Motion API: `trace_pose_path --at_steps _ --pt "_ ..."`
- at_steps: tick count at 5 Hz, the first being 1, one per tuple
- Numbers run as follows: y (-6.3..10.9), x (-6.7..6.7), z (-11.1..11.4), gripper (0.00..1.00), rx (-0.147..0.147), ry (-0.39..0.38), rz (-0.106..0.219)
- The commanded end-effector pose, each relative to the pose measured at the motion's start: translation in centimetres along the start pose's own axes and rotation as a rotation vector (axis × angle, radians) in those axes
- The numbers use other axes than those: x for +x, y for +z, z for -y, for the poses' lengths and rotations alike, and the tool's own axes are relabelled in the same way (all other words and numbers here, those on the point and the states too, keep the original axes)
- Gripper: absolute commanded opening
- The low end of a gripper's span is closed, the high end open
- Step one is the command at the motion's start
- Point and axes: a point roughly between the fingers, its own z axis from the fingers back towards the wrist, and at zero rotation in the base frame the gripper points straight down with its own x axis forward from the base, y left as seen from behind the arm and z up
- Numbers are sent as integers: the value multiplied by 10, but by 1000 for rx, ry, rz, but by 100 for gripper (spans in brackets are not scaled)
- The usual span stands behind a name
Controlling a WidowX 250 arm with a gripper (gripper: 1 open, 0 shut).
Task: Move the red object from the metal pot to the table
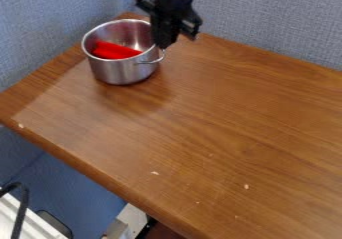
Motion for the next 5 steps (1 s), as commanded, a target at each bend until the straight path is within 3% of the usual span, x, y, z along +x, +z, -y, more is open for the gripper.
trace_pose_path --at_steps 1,2,3,4,5 --pt "35 11 25 0 -2 -61 98" --pt "34 8 23 100 18 -104 108" --pt "26 2 9 100 71 -187 91" --pt "19 -4 -8 100 109 -210 37" --pt "9 -10 -22 100 125 -169 -4"
